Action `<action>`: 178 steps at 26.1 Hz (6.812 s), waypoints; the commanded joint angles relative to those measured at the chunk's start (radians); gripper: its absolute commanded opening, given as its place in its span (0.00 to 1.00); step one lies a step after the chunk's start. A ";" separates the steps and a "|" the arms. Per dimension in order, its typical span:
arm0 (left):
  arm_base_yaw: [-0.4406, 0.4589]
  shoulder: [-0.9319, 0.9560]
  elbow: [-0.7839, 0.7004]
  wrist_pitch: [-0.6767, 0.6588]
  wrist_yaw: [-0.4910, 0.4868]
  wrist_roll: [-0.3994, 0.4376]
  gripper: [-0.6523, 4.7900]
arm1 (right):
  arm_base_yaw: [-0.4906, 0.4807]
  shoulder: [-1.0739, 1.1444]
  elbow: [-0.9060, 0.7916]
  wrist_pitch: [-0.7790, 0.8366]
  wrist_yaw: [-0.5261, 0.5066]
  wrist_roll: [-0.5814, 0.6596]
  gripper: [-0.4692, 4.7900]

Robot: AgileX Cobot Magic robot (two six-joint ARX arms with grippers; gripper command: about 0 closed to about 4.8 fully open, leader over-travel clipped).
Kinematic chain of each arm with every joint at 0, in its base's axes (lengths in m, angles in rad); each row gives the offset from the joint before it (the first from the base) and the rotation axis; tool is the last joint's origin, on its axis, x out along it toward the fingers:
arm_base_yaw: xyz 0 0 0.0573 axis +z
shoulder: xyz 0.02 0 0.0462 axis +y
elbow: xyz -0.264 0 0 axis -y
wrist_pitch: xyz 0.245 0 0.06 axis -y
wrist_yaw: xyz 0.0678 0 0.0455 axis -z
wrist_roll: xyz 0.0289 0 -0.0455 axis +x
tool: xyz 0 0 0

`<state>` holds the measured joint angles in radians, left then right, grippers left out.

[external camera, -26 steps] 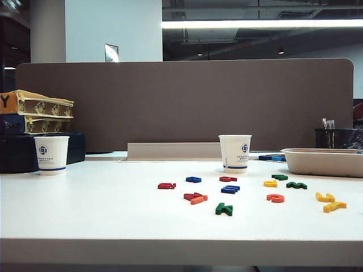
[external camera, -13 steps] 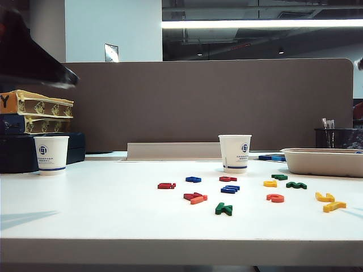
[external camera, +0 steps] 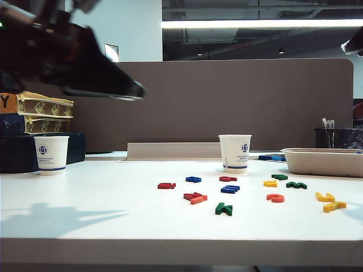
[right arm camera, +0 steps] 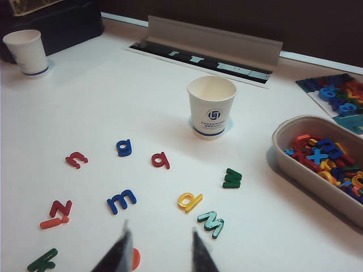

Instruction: Pick up the letter "c" and put it in the paper cup.

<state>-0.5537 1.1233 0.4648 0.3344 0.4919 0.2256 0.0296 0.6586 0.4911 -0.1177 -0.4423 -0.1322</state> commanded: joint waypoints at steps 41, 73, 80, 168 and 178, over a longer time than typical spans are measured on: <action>-0.221 0.804 0.584 -0.010 0.005 0.167 0.45 | 0.003 0.192 0.170 0.059 0.022 0.030 0.34; -0.221 0.941 0.675 0.006 -0.069 0.160 0.47 | 0.054 0.196 0.169 0.033 0.045 0.018 0.34; -0.221 0.989 0.727 0.008 -0.043 0.106 0.47 | 0.053 0.196 0.169 0.013 0.048 0.001 0.34; -0.233 0.983 0.781 -0.083 -0.088 0.108 0.31 | 0.080 0.195 0.169 -0.002 0.105 -0.033 0.34; -0.232 0.930 0.783 -0.034 -0.119 0.117 0.32 | 0.080 0.195 0.169 -0.006 0.108 -0.033 0.34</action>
<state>-0.7845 2.0636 1.2449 0.2752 0.3836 0.3363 0.1097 0.8558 0.6559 -0.1326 -0.3359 -0.1635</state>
